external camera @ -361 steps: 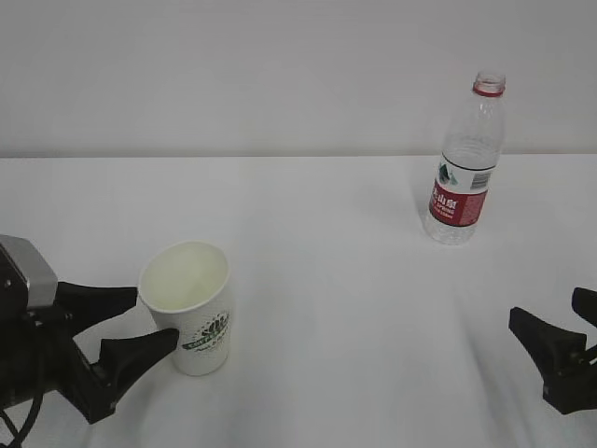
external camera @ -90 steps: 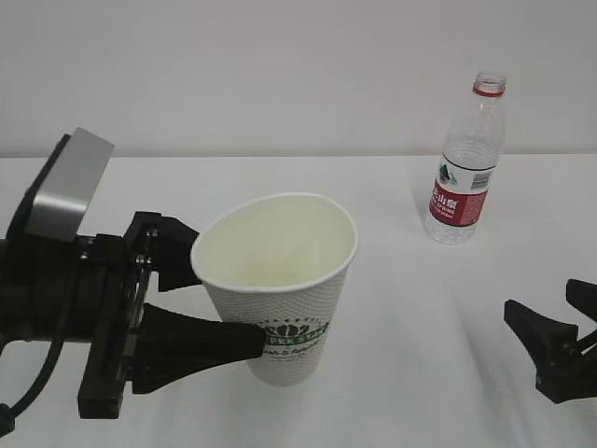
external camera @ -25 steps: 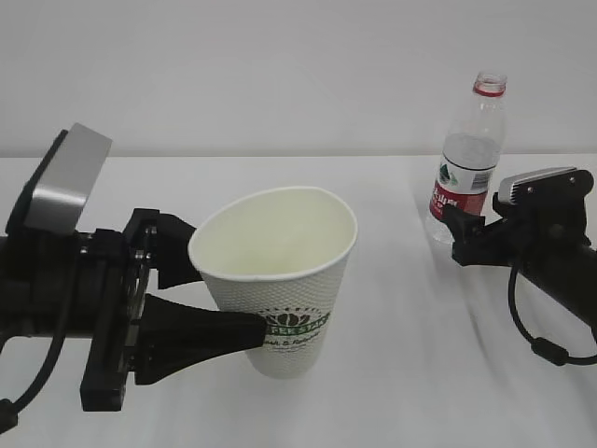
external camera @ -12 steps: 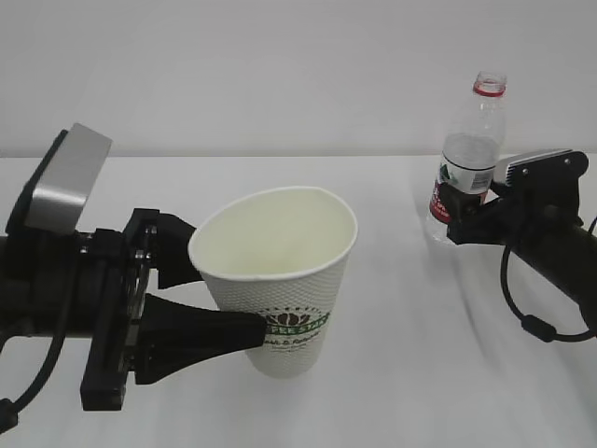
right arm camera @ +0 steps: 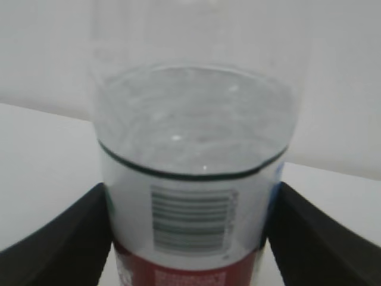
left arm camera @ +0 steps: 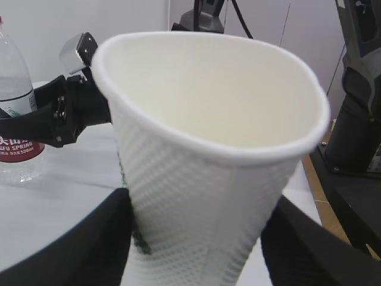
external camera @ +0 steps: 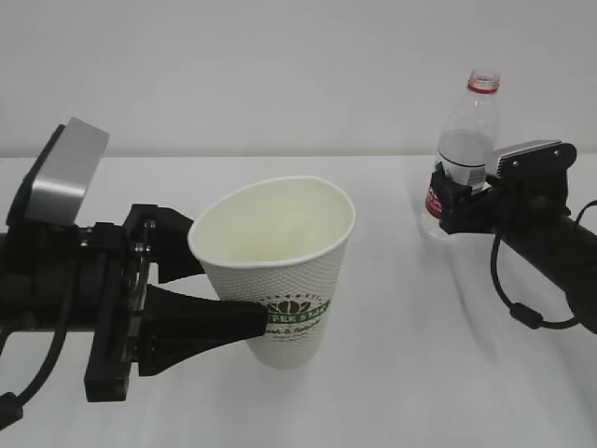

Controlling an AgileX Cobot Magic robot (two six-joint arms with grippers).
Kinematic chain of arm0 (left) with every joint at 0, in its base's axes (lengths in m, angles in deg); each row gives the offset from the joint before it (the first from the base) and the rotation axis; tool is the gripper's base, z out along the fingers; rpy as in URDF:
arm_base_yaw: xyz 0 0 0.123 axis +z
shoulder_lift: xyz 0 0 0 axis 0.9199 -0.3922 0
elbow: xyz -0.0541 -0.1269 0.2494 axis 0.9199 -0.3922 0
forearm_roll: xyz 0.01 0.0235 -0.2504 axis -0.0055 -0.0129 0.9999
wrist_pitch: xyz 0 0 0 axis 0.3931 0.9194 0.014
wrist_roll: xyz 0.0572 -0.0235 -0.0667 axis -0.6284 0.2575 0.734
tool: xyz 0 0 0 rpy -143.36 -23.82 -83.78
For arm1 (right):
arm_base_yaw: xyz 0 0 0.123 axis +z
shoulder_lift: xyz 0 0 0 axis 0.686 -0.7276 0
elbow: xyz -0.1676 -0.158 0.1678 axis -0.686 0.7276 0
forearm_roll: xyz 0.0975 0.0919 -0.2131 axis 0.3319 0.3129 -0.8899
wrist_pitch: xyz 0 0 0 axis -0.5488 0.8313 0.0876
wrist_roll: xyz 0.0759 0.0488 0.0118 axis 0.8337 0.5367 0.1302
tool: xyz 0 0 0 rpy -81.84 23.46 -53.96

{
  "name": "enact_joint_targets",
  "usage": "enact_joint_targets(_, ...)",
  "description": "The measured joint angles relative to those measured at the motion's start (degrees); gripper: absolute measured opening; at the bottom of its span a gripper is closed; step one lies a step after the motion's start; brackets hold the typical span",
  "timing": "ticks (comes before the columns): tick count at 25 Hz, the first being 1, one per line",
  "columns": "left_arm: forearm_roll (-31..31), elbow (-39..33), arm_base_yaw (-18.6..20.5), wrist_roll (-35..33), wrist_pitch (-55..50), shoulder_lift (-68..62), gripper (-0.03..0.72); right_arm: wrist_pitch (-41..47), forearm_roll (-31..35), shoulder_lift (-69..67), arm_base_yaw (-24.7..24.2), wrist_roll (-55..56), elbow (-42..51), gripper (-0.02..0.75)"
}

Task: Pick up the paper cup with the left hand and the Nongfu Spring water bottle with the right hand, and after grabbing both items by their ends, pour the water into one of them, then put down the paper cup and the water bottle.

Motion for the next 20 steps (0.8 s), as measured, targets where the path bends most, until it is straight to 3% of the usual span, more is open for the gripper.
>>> enact_joint_targets(17,0.13,0.00,0.00,0.00,0.00,0.00,0.467,-0.33,-1.70,-6.66,0.00,2.12,-5.46,0.592)
enact_joint_targets(20,0.13,0.00,0.00,0.00,0.00,0.00,0.463,-0.22,-1.70,-7.02,0.00,2.62,-5.50,0.620)
